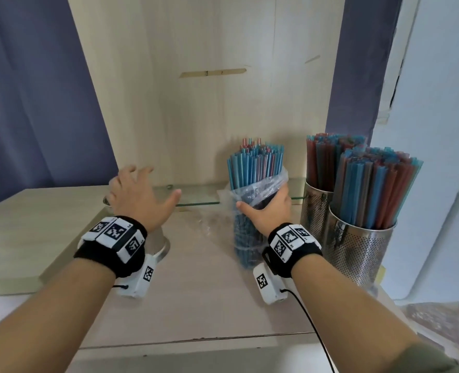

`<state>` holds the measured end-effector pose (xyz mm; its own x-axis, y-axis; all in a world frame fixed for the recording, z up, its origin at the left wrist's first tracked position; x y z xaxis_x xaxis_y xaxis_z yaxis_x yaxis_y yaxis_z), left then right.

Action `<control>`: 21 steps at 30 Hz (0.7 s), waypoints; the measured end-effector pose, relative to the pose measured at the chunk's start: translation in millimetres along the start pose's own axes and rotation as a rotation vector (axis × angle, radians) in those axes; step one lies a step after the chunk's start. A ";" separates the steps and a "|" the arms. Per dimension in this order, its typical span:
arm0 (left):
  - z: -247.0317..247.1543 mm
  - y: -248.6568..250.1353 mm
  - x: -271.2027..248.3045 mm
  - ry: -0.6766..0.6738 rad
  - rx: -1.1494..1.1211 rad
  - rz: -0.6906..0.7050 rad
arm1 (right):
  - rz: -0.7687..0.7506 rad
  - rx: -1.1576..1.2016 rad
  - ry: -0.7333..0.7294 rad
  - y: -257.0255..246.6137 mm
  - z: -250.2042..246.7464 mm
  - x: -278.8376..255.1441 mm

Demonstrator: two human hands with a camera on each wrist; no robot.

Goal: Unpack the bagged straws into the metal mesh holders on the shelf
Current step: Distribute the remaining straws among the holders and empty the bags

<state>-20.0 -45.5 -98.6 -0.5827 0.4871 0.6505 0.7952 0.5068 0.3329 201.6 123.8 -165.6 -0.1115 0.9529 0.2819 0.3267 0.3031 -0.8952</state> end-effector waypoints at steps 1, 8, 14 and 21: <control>1.4 -19.3 2.8 0.002 0.034 -0.046 | 0.002 -0.011 0.007 0.5 -0.2 0.5; 19.3 -60.9 -12.7 -0.095 -0.076 -0.213 | 0.000 -0.081 0.039 1.6 -4.9 -1.2; 27.8 -75.9 -17.6 0.026 -0.402 -0.408 | -0.004 -0.169 0.132 -2.3 -17.0 -5.7; 50.9 -29.6 -39.8 -0.132 -0.529 -0.190 | -0.034 -0.334 0.199 -20.0 -33.7 -3.3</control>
<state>-28.9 -43.7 -169.1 -0.7126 0.5243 0.4662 0.6301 0.1861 0.7539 227.1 114.9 -137.1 0.0463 0.9153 0.4002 0.6173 0.2887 -0.7318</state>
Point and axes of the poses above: each hand's wrist, its own x-axis towards the middle knuckle, its own z-axis out of the palm, y = z × x, the point moved 5 cm from there along x, towards the middle knuckle, and after that the axes turned 6 degrees about y, right-handed, at the moved point
